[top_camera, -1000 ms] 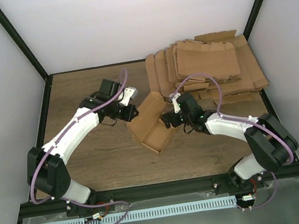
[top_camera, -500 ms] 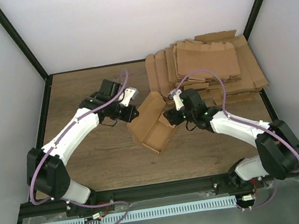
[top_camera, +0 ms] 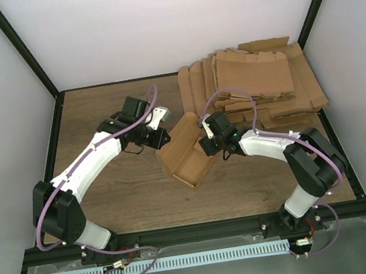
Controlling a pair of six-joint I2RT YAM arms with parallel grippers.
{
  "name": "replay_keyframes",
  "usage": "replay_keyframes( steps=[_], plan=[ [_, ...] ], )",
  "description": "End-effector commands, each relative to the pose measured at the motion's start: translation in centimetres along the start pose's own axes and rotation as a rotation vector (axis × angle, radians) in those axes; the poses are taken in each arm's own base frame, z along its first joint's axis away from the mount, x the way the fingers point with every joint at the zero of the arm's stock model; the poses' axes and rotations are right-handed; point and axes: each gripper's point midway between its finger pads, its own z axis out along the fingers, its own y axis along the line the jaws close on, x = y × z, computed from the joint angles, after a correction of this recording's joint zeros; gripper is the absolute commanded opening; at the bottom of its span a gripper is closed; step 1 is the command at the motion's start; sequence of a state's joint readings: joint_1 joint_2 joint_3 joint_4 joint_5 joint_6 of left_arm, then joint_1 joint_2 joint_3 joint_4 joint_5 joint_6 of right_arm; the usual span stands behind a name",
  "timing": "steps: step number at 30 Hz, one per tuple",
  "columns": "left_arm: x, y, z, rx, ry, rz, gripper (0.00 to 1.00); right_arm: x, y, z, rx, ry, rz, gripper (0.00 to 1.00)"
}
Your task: Fold the paper box
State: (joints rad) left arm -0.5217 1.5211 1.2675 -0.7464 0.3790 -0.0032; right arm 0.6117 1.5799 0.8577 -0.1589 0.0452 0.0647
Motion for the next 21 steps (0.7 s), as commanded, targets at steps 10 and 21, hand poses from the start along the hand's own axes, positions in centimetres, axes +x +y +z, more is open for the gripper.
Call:
replay_keyframes(
  steps=[10,21],
  plan=[
    [-1.1,-0.7,-0.7,0.014,-0.029,0.028,0.06,1.4,-0.2,3.1,0.037,0.098,-0.046,0.50],
    [-1.3,-0.7,-0.5,0.016,-0.029,0.021,0.06,1.8,-0.6,3.2,0.177,0.107,-0.123,0.30]
  ],
)
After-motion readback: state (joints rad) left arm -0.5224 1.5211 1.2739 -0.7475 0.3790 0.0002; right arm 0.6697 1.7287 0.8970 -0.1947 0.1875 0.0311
